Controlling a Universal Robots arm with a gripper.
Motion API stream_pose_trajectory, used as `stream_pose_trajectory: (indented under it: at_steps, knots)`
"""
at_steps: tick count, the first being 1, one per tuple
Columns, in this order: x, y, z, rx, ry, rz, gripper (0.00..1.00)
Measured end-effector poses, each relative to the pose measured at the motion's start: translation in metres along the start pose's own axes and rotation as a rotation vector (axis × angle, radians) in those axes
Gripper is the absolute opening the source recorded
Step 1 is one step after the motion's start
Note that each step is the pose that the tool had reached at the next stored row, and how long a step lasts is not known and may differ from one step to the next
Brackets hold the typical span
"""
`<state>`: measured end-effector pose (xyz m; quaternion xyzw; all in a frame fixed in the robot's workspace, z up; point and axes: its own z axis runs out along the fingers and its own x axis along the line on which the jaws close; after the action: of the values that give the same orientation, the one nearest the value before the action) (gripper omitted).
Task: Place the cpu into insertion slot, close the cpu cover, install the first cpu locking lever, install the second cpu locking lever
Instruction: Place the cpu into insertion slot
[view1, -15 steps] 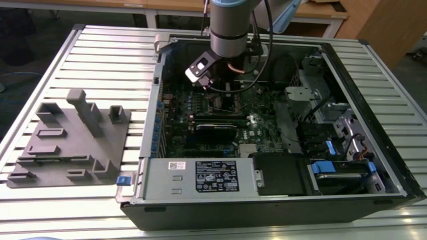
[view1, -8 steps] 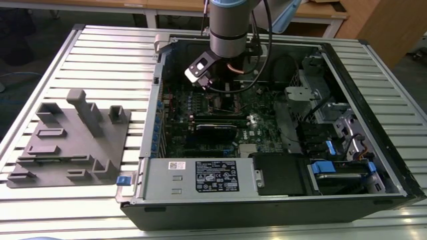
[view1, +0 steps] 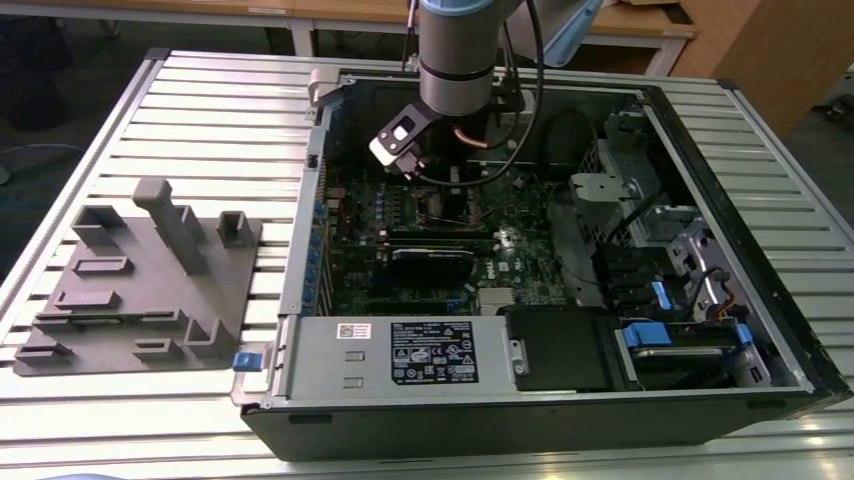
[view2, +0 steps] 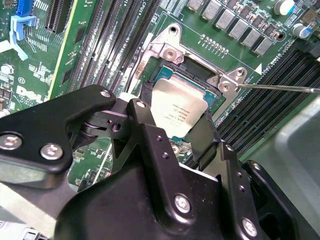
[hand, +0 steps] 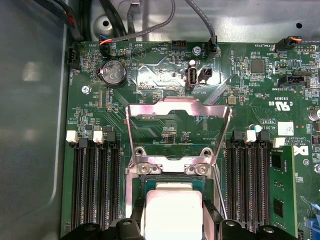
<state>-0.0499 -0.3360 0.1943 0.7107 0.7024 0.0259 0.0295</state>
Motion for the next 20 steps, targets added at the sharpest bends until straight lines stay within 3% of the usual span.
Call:
stream_pose_trajectory:
  at_steps: [20]
  knots:
    - [0.0,-0.0001,0.0011,0.0,0.0,0.0,0.55]
